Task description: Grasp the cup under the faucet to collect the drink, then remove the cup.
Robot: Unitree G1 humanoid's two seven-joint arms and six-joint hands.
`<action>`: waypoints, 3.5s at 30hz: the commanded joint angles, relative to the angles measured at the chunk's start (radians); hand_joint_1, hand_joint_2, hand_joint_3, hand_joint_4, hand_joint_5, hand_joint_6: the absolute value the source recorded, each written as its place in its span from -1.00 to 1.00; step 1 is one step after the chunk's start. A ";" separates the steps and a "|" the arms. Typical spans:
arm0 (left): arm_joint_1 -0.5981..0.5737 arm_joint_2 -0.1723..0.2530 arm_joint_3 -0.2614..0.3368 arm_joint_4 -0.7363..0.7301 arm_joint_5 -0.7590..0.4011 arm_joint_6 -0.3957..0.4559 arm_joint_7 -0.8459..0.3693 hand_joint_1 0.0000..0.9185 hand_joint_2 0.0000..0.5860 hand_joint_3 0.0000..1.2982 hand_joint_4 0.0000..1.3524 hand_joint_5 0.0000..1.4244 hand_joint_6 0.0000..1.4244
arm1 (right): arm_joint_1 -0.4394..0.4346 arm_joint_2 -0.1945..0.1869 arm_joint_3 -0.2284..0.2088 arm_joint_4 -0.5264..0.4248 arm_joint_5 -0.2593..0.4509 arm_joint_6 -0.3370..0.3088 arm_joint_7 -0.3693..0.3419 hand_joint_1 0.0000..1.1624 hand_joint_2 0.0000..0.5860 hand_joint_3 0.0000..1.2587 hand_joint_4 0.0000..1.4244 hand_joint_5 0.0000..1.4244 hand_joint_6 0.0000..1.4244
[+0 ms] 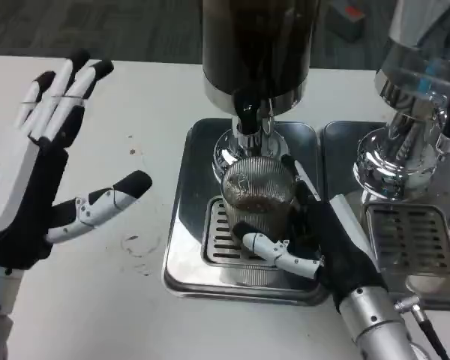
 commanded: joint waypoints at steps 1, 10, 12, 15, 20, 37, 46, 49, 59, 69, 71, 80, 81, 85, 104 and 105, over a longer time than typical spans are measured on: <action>0.048 0.023 -0.016 0.039 -0.002 0.033 0.004 -1.00 -0.50 -0.80 -0.99 -0.77 -0.96 | -0.012 0.006 -0.008 0.008 0.013 -0.012 -0.001 0.26 -0.36 -1.00 -1.00 -1.00 -1.00; 0.084 0.029 -0.061 0.111 0.001 0.064 0.008 -1.00 -0.48 -0.80 -1.00 -0.78 -0.96 | -0.055 0.023 -0.003 0.073 0.027 -0.035 0.002 0.28 -0.39 -1.00 -1.00 -1.00 -1.00; 0.085 0.033 -0.072 0.127 0.002 0.070 0.008 -1.00 -0.48 -0.80 -1.00 -0.78 -0.96 | -0.063 0.026 -0.001 0.085 0.029 -0.041 0.001 0.28 -0.39 -1.00 -1.00 -1.00 -1.00; 0.088 0.036 -0.091 0.149 0.008 0.075 0.008 -1.00 -0.48 -0.80 -1.00 -0.77 -0.96 | -0.075 0.032 -0.001 0.106 0.034 -0.050 -0.001 0.28 -0.39 -1.00 -1.00 -1.00 -1.00; 0.083 0.043 -0.130 0.184 0.018 0.084 0.013 -1.00 -0.47 -0.80 -1.00 -0.77 -0.96 | -0.086 0.048 -0.006 0.142 0.046 -0.065 -0.008 0.30 -0.40 -1.00 -1.00 -1.00 -1.00; 0.094 0.058 -0.176 0.193 -0.008 0.105 0.005 -1.00 -0.46 -0.79 -0.97 -0.77 -0.96 | -0.096 0.087 0.002 0.204 0.042 -0.082 -0.031 0.48 -0.37 -1.00 -1.00 -0.94 -0.76; 0.110 0.058 -0.175 0.179 -0.016 0.112 0.003 -1.00 -0.45 -0.77 -0.97 -0.77 -0.96 | -0.115 0.111 -0.002 0.232 0.045 -0.075 -0.056 0.61 -0.32 -1.00 -0.74 -0.71 -0.50; 0.111 0.059 -0.174 0.177 -0.019 0.112 0.002 -1.00 -0.45 -0.77 -0.97 -0.77 -0.96 | -0.121 0.113 -0.003 0.240 0.046 -0.076 -0.057 0.63 -0.27 -0.95 -0.65 -0.63 -0.41; 0.111 0.065 -0.174 0.177 -0.033 0.115 -0.002 -1.00 -0.44 -0.77 -0.97 -0.77 -0.96 | -0.129 0.129 -0.018 0.265 0.061 -0.088 -0.078 0.65 -0.22 -0.59 -0.39 -0.42 -0.21; 0.105 0.064 -0.180 0.180 -0.034 0.117 -0.004 -1.00 -0.43 -0.77 -0.97 -0.77 -0.96 | -0.135 0.136 -0.029 0.273 0.068 -0.115 -0.107 0.71 -0.22 -0.38 -0.28 -0.28 -0.08; 0.104 0.064 -0.182 0.180 -0.033 0.116 -0.005 -1.00 -0.43 -0.77 -0.97 -0.77 -0.96 | -0.135 0.137 -0.030 0.275 0.070 -0.123 -0.115 0.72 -0.21 -0.35 -0.27 -0.26 -0.05; 0.097 0.066 -0.187 0.186 -0.034 0.112 -0.012 -1.00 -0.43 -0.77 -0.98 -0.77 -0.98 | -0.123 0.144 -0.030 0.246 0.076 -0.147 -0.143 0.75 -0.27 -0.33 -0.26 -0.22 0.03; 0.096 0.066 -0.188 0.186 -0.034 0.111 -0.012 -1.00 -0.43 -0.77 -0.98 -0.77 -0.98 | -0.122 0.144 -0.031 0.241 0.076 -0.146 -0.145 0.75 -0.27 -0.33 -0.26 -0.22 0.03; 0.092 0.066 -0.192 0.188 -0.034 0.110 -0.013 -1.00 -0.43 -0.78 -0.98 -0.77 -0.98 | -0.116 0.141 -0.029 0.220 0.069 -0.145 -0.151 0.75 -0.27 -0.33 -0.26 -0.19 0.07; 0.063 0.080 -0.225 0.193 -0.028 0.102 -0.017 -1.00 -0.44 -0.78 -0.99 -0.77 -0.99 | -0.040 0.116 -0.018 0.092 0.034 -0.160 -0.162 0.76 -0.27 -0.33 -0.24 -0.17 0.14; 0.062 0.081 -0.226 0.195 -0.028 0.102 -0.018 -1.00 -0.44 -0.78 -0.99 -0.77 -0.99 | -0.034 0.116 -0.017 0.085 0.033 -0.160 -0.161 0.76 -0.27 -0.33 -0.24 -0.17 0.14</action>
